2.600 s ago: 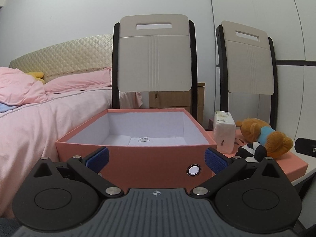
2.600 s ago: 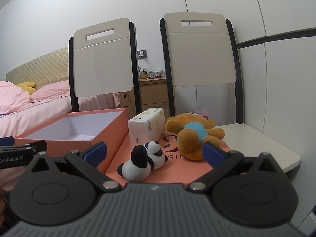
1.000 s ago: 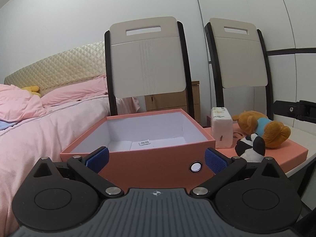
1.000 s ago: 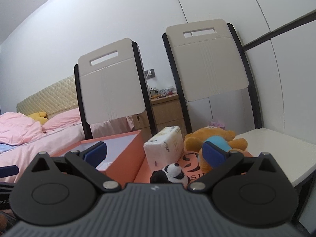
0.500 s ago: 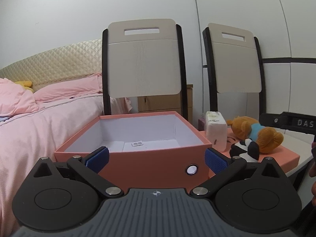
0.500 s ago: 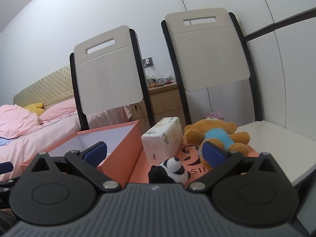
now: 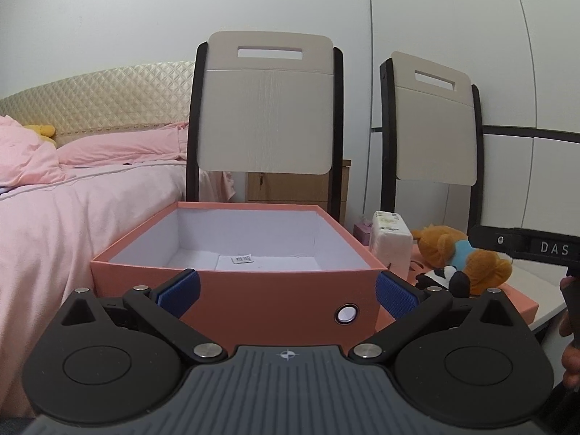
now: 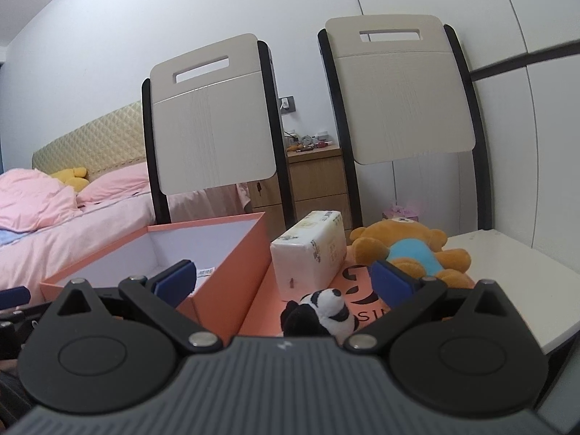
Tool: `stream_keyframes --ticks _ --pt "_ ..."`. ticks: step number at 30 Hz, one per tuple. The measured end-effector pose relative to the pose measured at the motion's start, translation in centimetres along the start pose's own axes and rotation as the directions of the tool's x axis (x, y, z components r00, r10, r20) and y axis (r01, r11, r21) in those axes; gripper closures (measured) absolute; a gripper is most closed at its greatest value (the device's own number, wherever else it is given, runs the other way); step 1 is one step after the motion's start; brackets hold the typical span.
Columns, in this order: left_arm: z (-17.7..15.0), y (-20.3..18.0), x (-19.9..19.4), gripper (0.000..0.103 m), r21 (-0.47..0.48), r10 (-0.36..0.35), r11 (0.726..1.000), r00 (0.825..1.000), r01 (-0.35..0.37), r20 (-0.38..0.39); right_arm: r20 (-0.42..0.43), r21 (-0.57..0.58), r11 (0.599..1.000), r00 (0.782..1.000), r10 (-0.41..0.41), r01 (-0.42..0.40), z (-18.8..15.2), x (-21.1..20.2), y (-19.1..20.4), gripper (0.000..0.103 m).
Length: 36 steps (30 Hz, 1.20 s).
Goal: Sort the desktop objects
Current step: 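Grasp the panda plush with the left gripper and lift it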
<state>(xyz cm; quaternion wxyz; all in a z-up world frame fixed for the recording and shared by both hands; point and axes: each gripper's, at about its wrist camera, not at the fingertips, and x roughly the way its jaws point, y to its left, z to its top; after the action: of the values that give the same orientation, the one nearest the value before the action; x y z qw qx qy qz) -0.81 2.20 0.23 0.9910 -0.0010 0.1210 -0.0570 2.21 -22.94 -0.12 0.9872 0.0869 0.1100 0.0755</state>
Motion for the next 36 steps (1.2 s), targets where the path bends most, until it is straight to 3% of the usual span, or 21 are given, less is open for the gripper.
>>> stream_keyframes --ticks 11,14,18,21,23,27,30,31,36 --pt "-1.8 -3.6 -0.1 0.000 0.068 0.001 0.998 0.997 -0.006 0.073 0.092 0.019 0.992 0.988 -0.126 0.124 0.5 -1.2 -4.2 0.000" --pt "-2.3 -6.2 0.6 0.004 0.168 -0.018 0.986 0.998 0.006 0.065 0.113 0.019 0.990 0.983 -0.142 0.140 0.1 -1.8 -5.5 0.000" --pt "-3.6 -10.6 1.7 0.005 0.336 -0.085 0.940 0.995 0.059 0.061 0.123 0.093 0.987 0.982 -0.141 0.130 -0.3 -2.4 -7.6 0.000" --pt "-4.2 -13.9 3.8 0.015 0.429 -0.106 0.900 0.994 0.084 0.028 0.160 0.126 0.986 0.979 -0.129 0.109 -0.4 -3.3 -8.5 0.000" --pt "-4.3 -15.4 6.0 0.019 0.438 -0.109 0.892 0.994 0.109 -0.025 0.168 0.141 0.985 0.979 -0.119 0.095 -0.4 -3.8 -8.8 0.000" --pt "-4.9 -17.5 10.3 0.027 0.443 -0.083 0.886 0.987 0.135 -0.135 0.192 0.182 0.981 0.976 -0.101 0.066 -0.3 -4.6 -10.0 0.000" --pt "-5.4 -18.1 12.1 0.043 0.451 -0.054 0.883 0.983 0.128 -0.174 0.194 0.207 0.977 0.977 -0.090 0.049 -0.3 -4.9 -10.6 0.000" --pt "-5.4 -18.3 12.5 0.051 0.455 -0.045 0.882 0.982 0.125 -0.181 0.193 0.213 0.976 0.977 -0.089 0.046 -0.3 -5.0 -10.8 0.000" --pt "-3.8 -17.2 11.9 0.056 0.417 -0.045 0.902 0.986 0.110 -0.161 0.193 0.232 0.972 0.977 -0.088 0.042 -0.5 -5.3 -11.2 0.000"
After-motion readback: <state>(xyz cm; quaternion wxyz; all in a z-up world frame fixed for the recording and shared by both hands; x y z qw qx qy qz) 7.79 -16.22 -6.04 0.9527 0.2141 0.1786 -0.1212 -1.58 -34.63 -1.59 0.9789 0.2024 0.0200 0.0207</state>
